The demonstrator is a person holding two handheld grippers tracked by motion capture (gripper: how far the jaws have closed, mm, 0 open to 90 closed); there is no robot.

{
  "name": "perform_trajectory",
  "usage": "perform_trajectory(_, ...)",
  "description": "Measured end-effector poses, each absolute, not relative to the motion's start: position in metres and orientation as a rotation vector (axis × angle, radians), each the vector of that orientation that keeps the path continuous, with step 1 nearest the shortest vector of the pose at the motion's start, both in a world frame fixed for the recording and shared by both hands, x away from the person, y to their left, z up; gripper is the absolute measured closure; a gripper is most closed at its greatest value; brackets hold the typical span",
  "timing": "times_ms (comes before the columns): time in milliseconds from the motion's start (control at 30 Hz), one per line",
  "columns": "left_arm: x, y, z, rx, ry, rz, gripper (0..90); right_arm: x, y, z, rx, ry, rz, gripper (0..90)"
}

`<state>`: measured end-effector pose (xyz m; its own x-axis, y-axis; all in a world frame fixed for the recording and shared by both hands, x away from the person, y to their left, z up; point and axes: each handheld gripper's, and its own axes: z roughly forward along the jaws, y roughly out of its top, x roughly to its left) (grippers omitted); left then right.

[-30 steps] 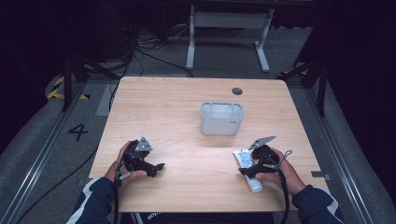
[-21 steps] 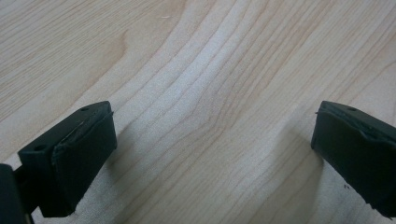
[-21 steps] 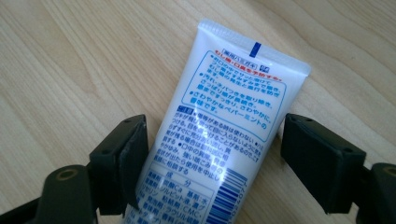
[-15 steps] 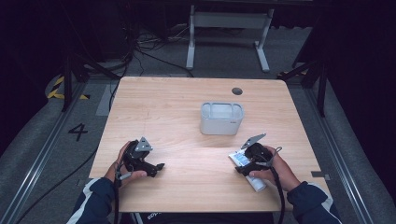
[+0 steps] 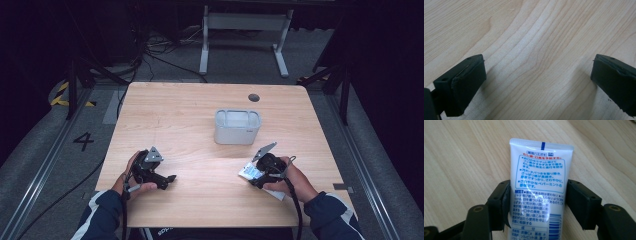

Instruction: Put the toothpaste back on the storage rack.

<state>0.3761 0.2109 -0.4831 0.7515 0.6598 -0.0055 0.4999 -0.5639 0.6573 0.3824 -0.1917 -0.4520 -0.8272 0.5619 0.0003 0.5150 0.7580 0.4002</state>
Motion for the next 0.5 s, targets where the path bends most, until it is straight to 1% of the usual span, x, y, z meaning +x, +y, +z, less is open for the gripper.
perform_trajectory(267,0.3759,0.2107,-0.4833,2.288,0.869,0.314,0.4,0.3837,-0.1871,-0.4502,0.819,2.869,0.554,42.0)
perform_trajectory(500,0.3759,0.2108,-0.4832,2.289,0.868,0.314,0.4,0.3846,-0.1855,-0.4486,0.781,2.898,0.534,47.1)
